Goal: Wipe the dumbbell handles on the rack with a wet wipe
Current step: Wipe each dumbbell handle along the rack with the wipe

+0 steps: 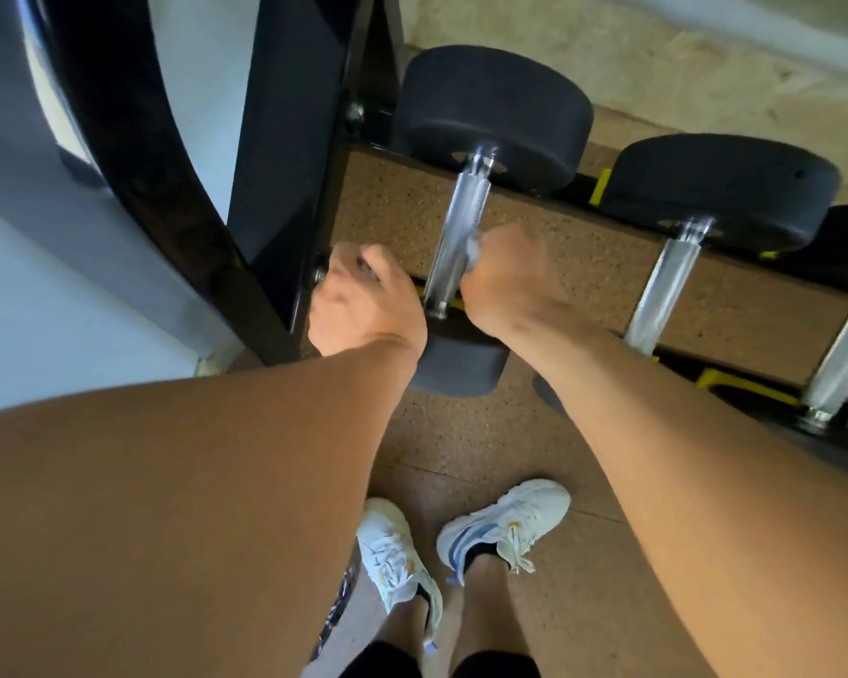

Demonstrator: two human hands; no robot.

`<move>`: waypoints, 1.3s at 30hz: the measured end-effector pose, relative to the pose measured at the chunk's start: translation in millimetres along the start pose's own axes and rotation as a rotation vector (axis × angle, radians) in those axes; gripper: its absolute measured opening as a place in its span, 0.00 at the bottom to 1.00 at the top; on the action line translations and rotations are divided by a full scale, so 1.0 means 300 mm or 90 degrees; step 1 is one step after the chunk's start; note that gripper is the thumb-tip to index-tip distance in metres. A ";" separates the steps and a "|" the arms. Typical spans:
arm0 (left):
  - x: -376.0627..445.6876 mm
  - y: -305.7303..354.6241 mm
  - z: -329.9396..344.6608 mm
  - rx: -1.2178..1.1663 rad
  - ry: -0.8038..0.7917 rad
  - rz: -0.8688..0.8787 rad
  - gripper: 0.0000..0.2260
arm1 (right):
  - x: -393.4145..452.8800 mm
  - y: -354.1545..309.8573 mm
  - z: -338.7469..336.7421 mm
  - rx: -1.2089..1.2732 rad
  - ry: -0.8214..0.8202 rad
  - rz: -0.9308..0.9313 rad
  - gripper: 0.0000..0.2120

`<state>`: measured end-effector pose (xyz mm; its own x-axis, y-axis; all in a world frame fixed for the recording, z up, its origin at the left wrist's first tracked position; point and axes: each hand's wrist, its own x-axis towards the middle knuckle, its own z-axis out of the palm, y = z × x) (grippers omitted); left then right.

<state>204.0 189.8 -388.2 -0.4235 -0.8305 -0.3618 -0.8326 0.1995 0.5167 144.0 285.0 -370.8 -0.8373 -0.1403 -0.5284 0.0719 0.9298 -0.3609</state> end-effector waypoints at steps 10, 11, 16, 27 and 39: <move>-0.004 0.011 -0.006 -0.004 -0.009 -0.025 0.15 | -0.007 0.026 -0.119 0.013 0.222 -0.278 0.20; -0.004 0.013 -0.004 -0.006 -0.009 -0.024 0.16 | 0.034 0.025 -0.106 -0.102 0.198 -0.326 0.21; 0.002 0.007 -0.001 -0.020 -0.008 -0.028 0.13 | 0.126 0.053 0.023 -0.401 -0.091 -0.594 0.14; -0.003 0.006 -0.001 -0.026 0.009 -0.035 0.14 | 0.141 0.018 -0.110 -0.277 0.114 -0.645 0.25; -0.005 -0.007 0.015 -0.038 0.053 -0.004 0.12 | -0.028 0.201 -0.001 0.293 -0.184 -0.269 0.13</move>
<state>205.0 193.1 -392.2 -0.3854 -0.8726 -0.3000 -0.8110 0.1652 0.5613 155.2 342.3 -388.0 -0.6701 -0.6038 -0.4317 0.0477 0.5453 -0.8369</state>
